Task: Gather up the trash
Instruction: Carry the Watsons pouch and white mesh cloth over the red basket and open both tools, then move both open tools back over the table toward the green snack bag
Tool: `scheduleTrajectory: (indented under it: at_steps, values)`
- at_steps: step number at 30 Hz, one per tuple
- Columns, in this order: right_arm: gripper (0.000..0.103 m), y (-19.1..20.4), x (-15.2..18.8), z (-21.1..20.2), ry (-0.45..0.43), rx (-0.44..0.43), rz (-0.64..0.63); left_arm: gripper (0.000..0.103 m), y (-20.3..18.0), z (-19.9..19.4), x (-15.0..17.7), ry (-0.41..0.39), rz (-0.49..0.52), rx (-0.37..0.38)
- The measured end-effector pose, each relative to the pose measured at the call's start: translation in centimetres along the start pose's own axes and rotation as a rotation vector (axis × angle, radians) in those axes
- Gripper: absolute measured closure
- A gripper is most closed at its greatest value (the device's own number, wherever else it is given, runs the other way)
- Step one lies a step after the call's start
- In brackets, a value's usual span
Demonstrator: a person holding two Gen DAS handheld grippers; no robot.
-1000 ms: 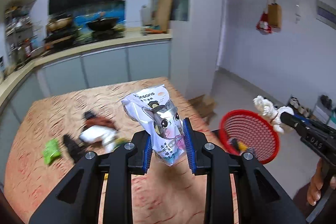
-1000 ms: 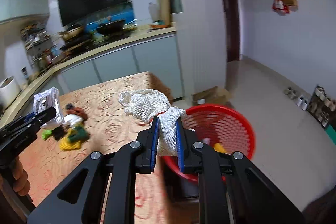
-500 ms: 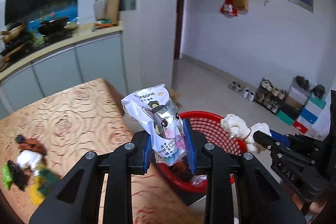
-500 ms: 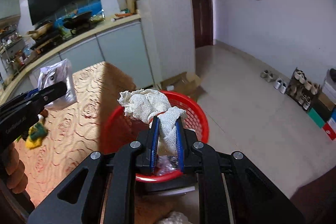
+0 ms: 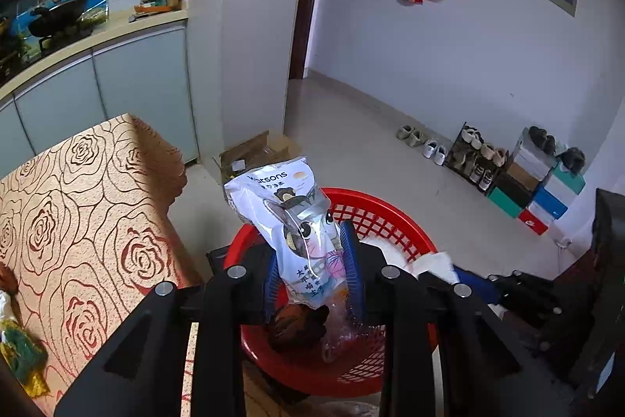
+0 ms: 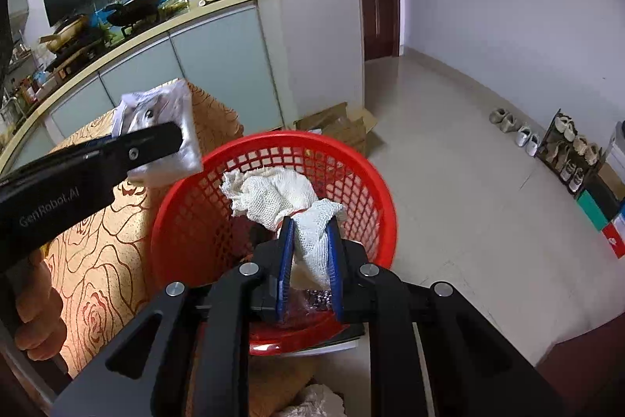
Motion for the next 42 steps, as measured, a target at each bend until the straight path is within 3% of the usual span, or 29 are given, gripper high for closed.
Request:
scheduleTrajectory:
  at_steps: [2,4,6,8,14,24,34,42]
  values:
    - [0.085,0.1,0.1,0.1,0.005,-0.005,0.0,0.071,-0.1,0.0,0.0,-0.002,0.006,0.0]
    - [0.085,0.1,0.2,0.1,0.006,-0.005,0.001,0.062,-0.2,-0.1,0.2,-0.005,0.015,-0.003]
    - [0.085,0.0,0.3,-0.2,0.003,-0.006,0.011,0.044,-0.4,-0.5,0.2,-0.014,0.015,0.0]
    - [0.083,-0.3,0.4,-0.6,-0.002,0.003,0.022,0.037,-0.4,-0.9,0.1,-0.028,0.01,0.004]
    - [0.078,-0.7,0.5,-2.7,-0.036,0.014,0.038,0.031,-0.7,-3.1,0.2,-0.066,0.034,-0.027]
    - [0.045,1.8,0.5,-6.3,-0.132,0.014,-0.018,0.029,1.7,-8.3,1.1,-0.133,0.016,-0.114]
    - [0.042,5.1,0.4,-7.0,-0.152,-0.032,-0.056,0.028,6.0,-13.9,3.4,-0.188,-0.056,-0.209]
    - [0.035,9.3,0.5,-6.8,-0.155,-0.09,-0.104,0.025,12.3,-18.5,6.8,-0.213,-0.156,-0.354]
Point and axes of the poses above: each gripper's, at about its wrist camera, not at the fingertips, and z roughly the way its jaws point, y to its left, x to its underside, the point moved 1 cm from there along z, roughly the way its jaws point, and after that the axes turned 6 degrees about -z, right-handed, at the moved point
